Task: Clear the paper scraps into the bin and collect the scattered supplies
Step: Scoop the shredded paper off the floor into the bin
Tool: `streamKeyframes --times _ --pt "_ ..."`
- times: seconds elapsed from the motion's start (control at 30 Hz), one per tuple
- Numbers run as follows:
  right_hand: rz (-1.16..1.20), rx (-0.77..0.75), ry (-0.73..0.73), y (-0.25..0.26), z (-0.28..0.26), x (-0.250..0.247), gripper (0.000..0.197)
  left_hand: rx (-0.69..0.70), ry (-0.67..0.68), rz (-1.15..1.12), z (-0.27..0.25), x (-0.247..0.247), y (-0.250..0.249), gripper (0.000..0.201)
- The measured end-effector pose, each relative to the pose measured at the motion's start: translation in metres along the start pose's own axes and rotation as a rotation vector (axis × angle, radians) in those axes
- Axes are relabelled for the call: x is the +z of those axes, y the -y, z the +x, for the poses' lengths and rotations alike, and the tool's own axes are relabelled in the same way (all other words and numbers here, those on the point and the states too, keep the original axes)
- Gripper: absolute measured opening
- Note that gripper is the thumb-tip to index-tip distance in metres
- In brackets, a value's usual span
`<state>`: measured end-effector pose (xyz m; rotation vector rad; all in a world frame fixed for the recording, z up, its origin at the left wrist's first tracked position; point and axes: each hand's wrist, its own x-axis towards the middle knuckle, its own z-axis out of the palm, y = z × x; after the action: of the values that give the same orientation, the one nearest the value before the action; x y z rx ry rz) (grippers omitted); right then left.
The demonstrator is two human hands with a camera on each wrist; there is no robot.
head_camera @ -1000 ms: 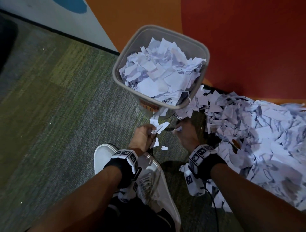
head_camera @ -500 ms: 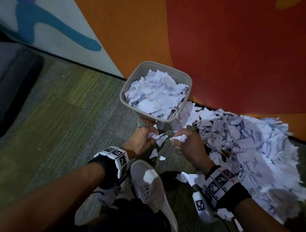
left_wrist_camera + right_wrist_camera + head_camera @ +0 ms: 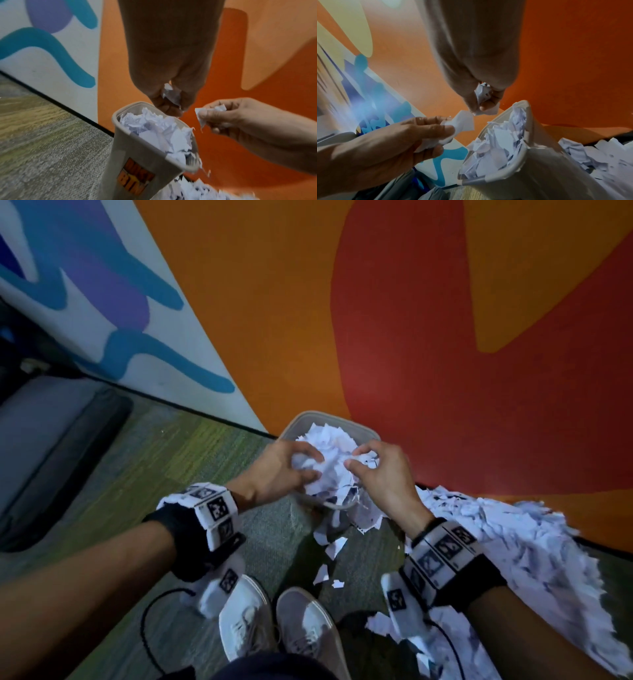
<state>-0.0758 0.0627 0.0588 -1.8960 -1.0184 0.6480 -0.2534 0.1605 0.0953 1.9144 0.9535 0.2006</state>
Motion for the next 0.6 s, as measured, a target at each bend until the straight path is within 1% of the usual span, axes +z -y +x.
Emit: streamKeyframes --times 0.07,0.13,0.17,0.2,0.27,0.3,0.33,0.4,0.43,0.5,0.57,0.6 --pt "-0.006 0.016 -0.047 0.005 0.015 0.011 0.011 -0.070 -0.126 -0.152 0.010 -0.006 -0.003 0.027" --pt "-0.013 0.014 -0.076 0.008 0.028 0.022 0.011 -0.087 -0.150 -0.212 0.017 -0.005 -0.004 0.039" --pt "-0.026 0.013 -0.068 0.011 0.033 0.028 0.013 -0.078 -0.133 -0.206 0.020 -0.004 -0.002 0.051" --pt "-0.047 0.021 -0.041 0.013 0.037 0.032 0.018 -0.069 -0.106 -0.206 0.022 -0.001 0.000 0.066" --pt "-0.130 0.049 0.046 0.012 0.040 0.038 0.042 -0.088 -0.048 -0.249 0.025 0.003 0.003 0.089" --pt "-0.163 0.063 0.090 0.009 0.041 0.039 0.054 -0.100 -0.019 -0.258 0.026 0.003 0.006 0.094" --pt "-0.174 0.068 0.126 0.007 0.039 0.039 0.062 -0.103 0.000 -0.245 0.027 0.001 0.009 0.096" --pt "-0.177 0.066 0.170 0.000 0.036 0.034 0.067 -0.093 0.003 -0.157 0.028 -0.005 0.014 0.093" --pt "-0.186 0.059 0.173 -0.003 0.034 0.030 0.067 -0.081 -0.028 -0.097 0.026 -0.008 0.014 0.089" --pt "-0.199 0.037 0.148 -0.008 0.027 0.022 0.065 -0.045 -0.148 0.061 0.024 -0.015 0.014 0.076" --pt "-0.154 0.013 0.093 -0.012 0.022 0.015 0.062 0.020 -0.274 0.228 0.020 -0.020 0.015 0.051" --pt "-0.146 -0.015 0.053 -0.011 0.019 0.010 0.057 0.070 -0.315 0.266 0.017 -0.022 0.015 0.036"
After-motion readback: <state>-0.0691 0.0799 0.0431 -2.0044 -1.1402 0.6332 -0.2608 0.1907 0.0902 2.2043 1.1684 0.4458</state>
